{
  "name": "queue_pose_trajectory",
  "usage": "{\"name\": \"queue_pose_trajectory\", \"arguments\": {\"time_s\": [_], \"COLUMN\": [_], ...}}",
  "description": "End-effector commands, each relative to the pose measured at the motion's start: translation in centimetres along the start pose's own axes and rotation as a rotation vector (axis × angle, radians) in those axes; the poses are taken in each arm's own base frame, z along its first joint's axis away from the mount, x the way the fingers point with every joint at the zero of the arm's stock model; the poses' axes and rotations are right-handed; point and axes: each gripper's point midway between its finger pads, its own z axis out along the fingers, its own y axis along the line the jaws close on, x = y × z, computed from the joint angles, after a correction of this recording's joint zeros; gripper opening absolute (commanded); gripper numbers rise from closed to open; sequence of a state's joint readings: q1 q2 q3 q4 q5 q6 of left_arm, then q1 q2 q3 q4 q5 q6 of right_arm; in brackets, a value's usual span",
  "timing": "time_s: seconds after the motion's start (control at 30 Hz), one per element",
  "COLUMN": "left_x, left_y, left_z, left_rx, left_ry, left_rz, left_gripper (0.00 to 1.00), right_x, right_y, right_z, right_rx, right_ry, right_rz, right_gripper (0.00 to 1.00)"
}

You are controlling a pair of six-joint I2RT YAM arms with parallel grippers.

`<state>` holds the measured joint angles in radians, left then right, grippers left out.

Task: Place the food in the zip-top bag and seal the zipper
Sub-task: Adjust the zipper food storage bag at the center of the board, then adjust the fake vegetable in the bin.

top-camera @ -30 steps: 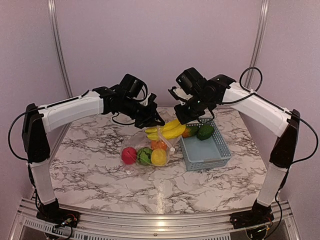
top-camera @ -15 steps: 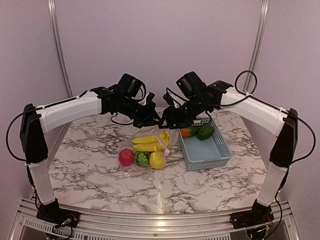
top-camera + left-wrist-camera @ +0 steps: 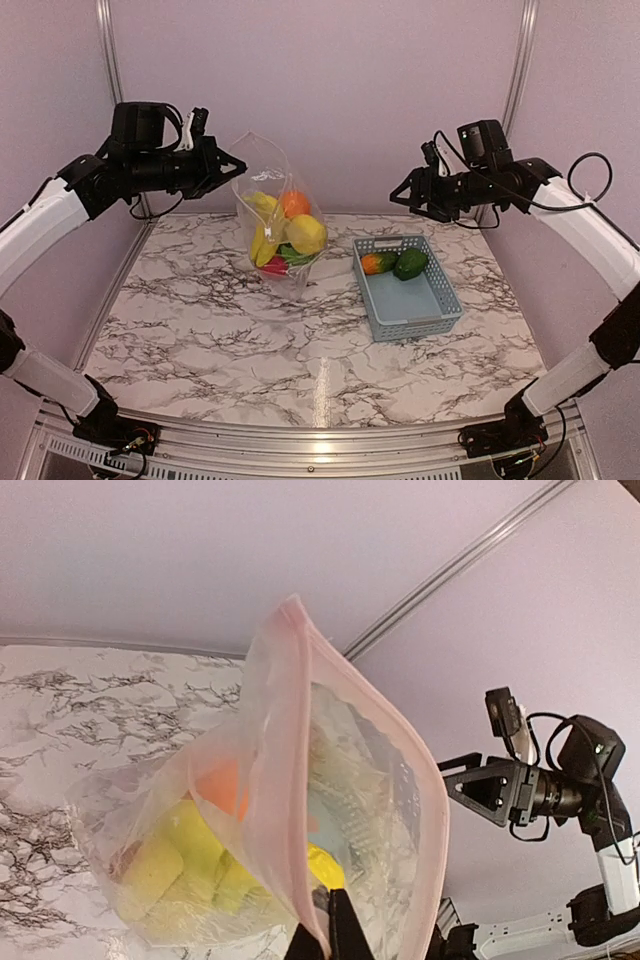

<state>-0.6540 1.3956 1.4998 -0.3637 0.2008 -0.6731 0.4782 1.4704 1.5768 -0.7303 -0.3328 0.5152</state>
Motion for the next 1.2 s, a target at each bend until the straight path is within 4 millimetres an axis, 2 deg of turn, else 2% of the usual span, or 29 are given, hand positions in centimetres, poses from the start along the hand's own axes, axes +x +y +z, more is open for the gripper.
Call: {"name": "queue_pose_trajectory", "arguments": {"time_s": [0.0,0.07,0.2,0.33,0.53,0.67,0.8,0.93,1.17], "left_x": [2.5,2.0,-0.5,-0.9,2.1,4.5,6.8,7.8,8.8], "left_y": [7.8,7.2,7.0,7.4,7.3,5.5,5.1,4.0,4.4], "left_z": [5.0,4.9,2.8,2.8,5.5,6.7,7.4,7.5,7.7], "left_rx": [-0.125,-0.158,-0.206,-0.241,-0.185,-0.151,-0.16,-0.138,-0.148], "left_ry": [0.23,0.247,0.161,0.167,0.302,0.359,0.415,0.44,0.465], "left_rz": [-0.121,-0.04,0.006,0.005,-0.07,-0.049,-0.048,-0.031,-0.04], "left_gripper": [0.0,0.0,0.0,0.0,0.0,0.0,0.0,0.0,0.0], "right_x": [0.5,0.6,0.9,1.8,2.9,2.1,2.0,1.6,2.0], "right_y": [-3.5,-4.7,-6.1,-7.4,-11.1,-13.3,-15.2,-16.0,-18.9], "right_z": [1.5,1.1,1.4,2.5,4.0,4.1,4.7,5.1,7.7], "right_rx": [0.079,0.147,0.193,0.225,0.32,0.386,0.396,0.421,0.475], "right_ry": [0.015,0.011,0.012,0.032,0.04,0.019,0.019,0.023,0.092], "right_rz": [0.052,0.032,0.017,0.024,0.009,0.021,0.094,0.086,0.02], "right_gripper": [0.62,0.62,0.63,0.63,0.6,0.58,0.57,0.59,0.59]}}
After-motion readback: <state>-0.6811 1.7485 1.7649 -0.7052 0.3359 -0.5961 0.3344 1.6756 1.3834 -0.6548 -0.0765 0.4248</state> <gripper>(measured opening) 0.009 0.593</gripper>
